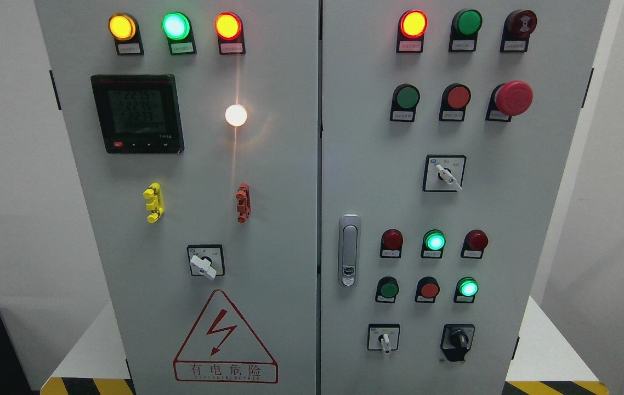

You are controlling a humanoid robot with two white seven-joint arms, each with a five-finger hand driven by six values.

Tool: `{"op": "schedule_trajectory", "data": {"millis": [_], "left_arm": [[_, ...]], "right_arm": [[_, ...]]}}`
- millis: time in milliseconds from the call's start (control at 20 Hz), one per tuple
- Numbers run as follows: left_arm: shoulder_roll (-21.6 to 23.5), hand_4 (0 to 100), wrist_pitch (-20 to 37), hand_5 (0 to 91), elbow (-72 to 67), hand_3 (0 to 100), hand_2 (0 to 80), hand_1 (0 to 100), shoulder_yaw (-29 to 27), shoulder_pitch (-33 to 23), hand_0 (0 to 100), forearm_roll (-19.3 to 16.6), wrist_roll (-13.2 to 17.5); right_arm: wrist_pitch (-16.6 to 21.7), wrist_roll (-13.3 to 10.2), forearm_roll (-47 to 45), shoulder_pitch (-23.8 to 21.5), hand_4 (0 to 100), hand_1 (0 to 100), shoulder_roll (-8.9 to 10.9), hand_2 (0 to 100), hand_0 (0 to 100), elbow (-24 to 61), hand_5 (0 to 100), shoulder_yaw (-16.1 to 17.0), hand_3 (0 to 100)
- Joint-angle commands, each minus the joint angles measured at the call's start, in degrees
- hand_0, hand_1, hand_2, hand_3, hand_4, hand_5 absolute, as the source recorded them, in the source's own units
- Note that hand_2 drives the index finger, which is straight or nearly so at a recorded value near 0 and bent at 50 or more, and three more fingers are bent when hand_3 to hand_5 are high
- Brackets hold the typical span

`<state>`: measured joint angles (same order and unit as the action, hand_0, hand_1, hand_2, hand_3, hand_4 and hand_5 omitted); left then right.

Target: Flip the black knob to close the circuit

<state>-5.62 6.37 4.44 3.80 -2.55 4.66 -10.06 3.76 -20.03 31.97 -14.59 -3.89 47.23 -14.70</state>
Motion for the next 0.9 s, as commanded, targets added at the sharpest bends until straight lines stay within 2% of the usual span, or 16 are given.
{"op": "schedule_trajectory", "data": {"millis": [0, 200, 500, 650, 850], "left_arm": [[0.0, 0, 0.0, 0.0, 0.0, 0, 0.0, 56, 0.1, 0.0, 12, 0.0, 0.0], [0.0, 0, 0.0, 0.0, 0.0, 0, 0.0, 56, 0.1, 0.0, 12, 0.0, 0.0], [0.0, 0, 0.0, 0.0, 0.0, 0, 0.0, 56, 0.0, 0.0, 12, 0.0, 0.0], [0.0, 0, 0.0, 0.0, 0.0, 0, 0.0, 56, 0.0, 0.0, 12, 0.0, 0.0], [0.0, 0, 0.0, 0.0, 0.0, 0, 0.0, 56, 0.0, 0.0, 12, 0.0, 0.0]], "right_arm": [[0.0, 0.4, 8.4, -0.3, 69, 9, -0.15, 55, 0, 17.8, 68, 5.1, 71], [-0.1, 1.7, 14.9, 0.3, 77, 9, -0.42, 66, 0, 23.7, 79, 9.9, 82], [-0.2, 2.2, 21.6, 0.3, 85, 9, -0.42, 78, 0, 31.4, 89, 15.3, 94], [-0.6, 4.0, 24.0, 0.2, 91, 8, -0.51, 83, 0, 34.7, 94, 16.3, 99], [-1.3, 4.4, 27.8, 0.4, 95, 7, -1.12, 88, 0, 37.4, 98, 18.0, 100]]}}
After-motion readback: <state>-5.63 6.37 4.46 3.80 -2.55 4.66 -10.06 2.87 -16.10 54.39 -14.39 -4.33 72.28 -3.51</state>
